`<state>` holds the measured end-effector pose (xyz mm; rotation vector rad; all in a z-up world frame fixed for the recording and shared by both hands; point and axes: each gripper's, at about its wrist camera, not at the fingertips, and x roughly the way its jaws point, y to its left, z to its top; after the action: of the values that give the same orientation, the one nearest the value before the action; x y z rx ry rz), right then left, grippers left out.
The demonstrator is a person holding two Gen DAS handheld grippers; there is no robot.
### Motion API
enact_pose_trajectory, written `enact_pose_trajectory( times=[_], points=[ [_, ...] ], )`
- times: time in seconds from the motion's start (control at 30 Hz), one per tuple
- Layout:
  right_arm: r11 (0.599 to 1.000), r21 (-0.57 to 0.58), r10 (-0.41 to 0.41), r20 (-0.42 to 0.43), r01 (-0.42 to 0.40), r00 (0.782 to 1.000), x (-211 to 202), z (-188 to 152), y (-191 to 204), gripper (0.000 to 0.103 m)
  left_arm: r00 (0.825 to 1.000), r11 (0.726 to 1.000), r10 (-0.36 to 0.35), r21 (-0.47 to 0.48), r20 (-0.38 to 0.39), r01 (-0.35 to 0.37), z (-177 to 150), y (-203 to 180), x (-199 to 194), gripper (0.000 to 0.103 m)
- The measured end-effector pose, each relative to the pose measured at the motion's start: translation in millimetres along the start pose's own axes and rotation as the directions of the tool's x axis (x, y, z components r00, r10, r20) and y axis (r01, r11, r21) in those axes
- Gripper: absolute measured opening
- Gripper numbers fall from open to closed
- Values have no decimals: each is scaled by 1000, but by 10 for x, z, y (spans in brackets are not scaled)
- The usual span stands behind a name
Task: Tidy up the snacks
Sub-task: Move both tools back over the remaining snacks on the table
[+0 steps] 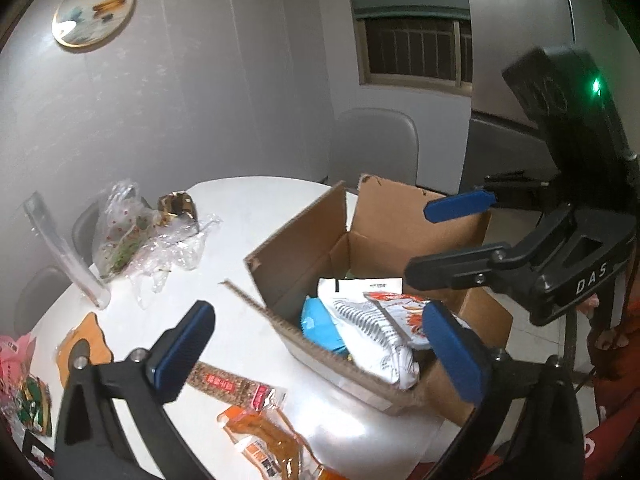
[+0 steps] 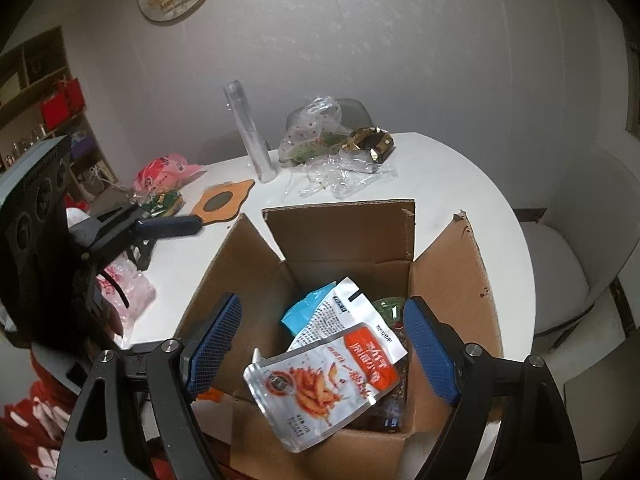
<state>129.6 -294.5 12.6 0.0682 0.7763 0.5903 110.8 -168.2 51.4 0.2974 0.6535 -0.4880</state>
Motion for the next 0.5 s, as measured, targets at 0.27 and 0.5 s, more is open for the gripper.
enact_pose_trajectory(
  times=[0.27, 0.5],
  points=[
    [999, -30, -28, 34, 29, 999, -150, -37, 273, 84, 997, 997, 32, -69, 64, -27, -116, 278, -438, 102],
    [991, -107, -73, 76, 81, 994, -235, -89, 697, 87, 991, 990, 52, -135, 126, -34, -279, 541, -807, 102]
  ],
)
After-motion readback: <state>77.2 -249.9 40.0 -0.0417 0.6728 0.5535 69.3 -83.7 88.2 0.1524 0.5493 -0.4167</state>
